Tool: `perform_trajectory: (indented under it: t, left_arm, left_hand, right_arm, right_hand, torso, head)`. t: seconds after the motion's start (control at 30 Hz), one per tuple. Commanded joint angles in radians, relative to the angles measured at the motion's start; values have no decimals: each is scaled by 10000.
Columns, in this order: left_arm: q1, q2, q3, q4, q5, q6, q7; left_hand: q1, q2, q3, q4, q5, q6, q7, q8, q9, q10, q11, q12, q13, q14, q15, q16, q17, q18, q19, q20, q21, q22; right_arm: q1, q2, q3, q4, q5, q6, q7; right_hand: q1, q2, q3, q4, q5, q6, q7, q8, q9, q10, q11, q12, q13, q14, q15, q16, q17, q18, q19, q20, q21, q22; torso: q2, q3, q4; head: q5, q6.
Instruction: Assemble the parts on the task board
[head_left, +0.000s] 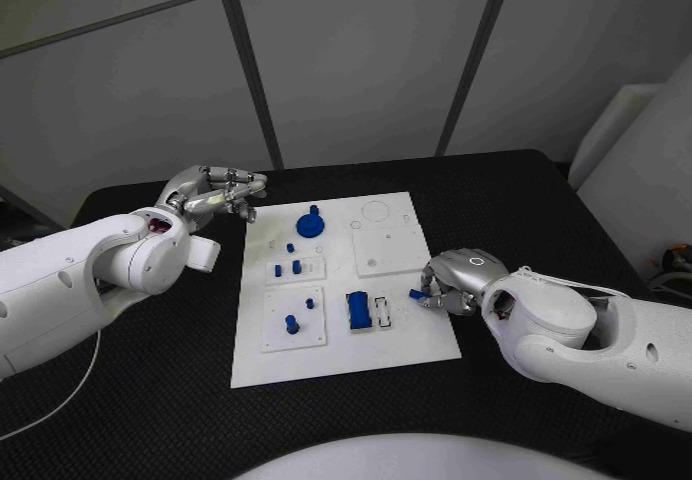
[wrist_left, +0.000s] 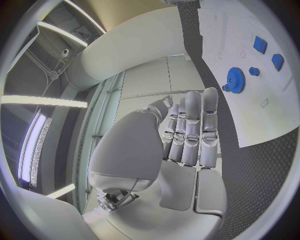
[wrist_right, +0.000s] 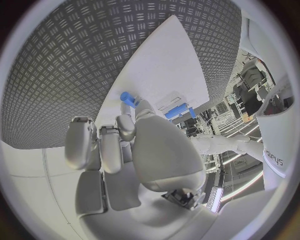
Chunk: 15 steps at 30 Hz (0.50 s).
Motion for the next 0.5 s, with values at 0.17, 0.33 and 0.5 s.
perform_trajectory:
  t: [0.17,0.33,0.5]
  left_arm:
    - [14,39,7,-8,35,82,56]
    - [14,58,7,-18,17,60,54]
    - [15,72,7,-20,8,51,45]
  left_hand:
    - [-75,9,16,51,61,-69,-9,34,-5,-65,-16,71,11,-3,61,-35,-6,-27,65,6,-34,-15]
    - [-30,8,39,15,65,-77,-9,41,-4,-78,-19,88,16,-7,57,-35,-6,-24,71,4,-43,-21]
    - [-30,8,39,15,65,-77,-9,41,-4,-78,-19,88,16,-7,57,-35,-6,-24,71,4,-43,-21]
  right_arm:
    - [-80,-84,-74,201,279,-237,-304]
    - [-72,-169,-68,473,665,-899,-197]
    - [-62,-178,-63,701,1677,-1748,-74]
  right_hand:
    - [-95,-259,914,221,232,379,-167,131,117,317,-194,332,657,720,-221,40,1063,-86,141,-140,157,179]
    - [-574,-742,1633,526,384,644,-311,145,174,664,-285,680,963,761,-302,134,1202,-153,290,-210,380,487]
    - [-782,-915,1937,614,509,748,-359,151,224,745,-330,733,1020,772,-341,159,1241,-169,328,-248,437,565]
  torso:
    - [-16,-17,23]
    - [2,-15,32]
    - [5,-18,22]
  head:
    - [-3,-3]
    - [34,23]
    - [39,15]
